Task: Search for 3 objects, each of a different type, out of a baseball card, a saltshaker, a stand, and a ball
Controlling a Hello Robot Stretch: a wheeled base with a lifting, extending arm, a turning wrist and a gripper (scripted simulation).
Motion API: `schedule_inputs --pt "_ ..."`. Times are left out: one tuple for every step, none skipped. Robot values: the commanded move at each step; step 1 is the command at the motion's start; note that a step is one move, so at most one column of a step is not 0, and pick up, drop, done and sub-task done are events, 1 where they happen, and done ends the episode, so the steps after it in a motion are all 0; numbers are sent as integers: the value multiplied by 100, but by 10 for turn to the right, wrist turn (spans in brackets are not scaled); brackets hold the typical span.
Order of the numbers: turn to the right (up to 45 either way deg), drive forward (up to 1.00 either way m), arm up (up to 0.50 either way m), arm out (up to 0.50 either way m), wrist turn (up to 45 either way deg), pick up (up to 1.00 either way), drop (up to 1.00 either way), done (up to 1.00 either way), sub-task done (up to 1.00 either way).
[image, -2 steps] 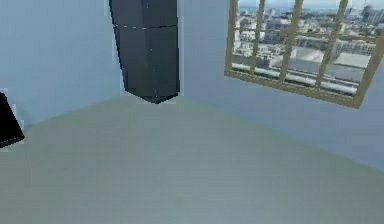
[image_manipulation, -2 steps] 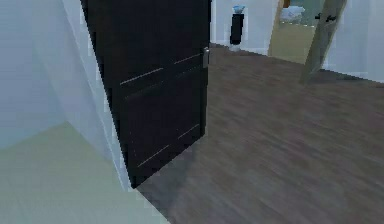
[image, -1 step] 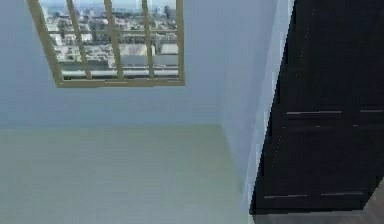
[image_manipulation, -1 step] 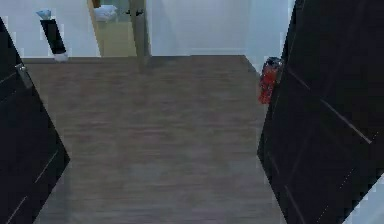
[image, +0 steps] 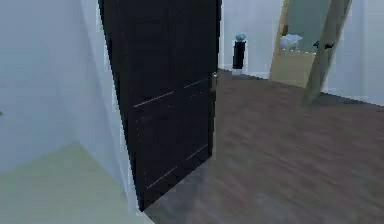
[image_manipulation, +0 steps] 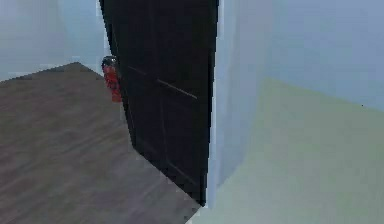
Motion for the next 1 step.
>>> schedule_inputs --pt "450 0 0 0 0 0 0 0 0"
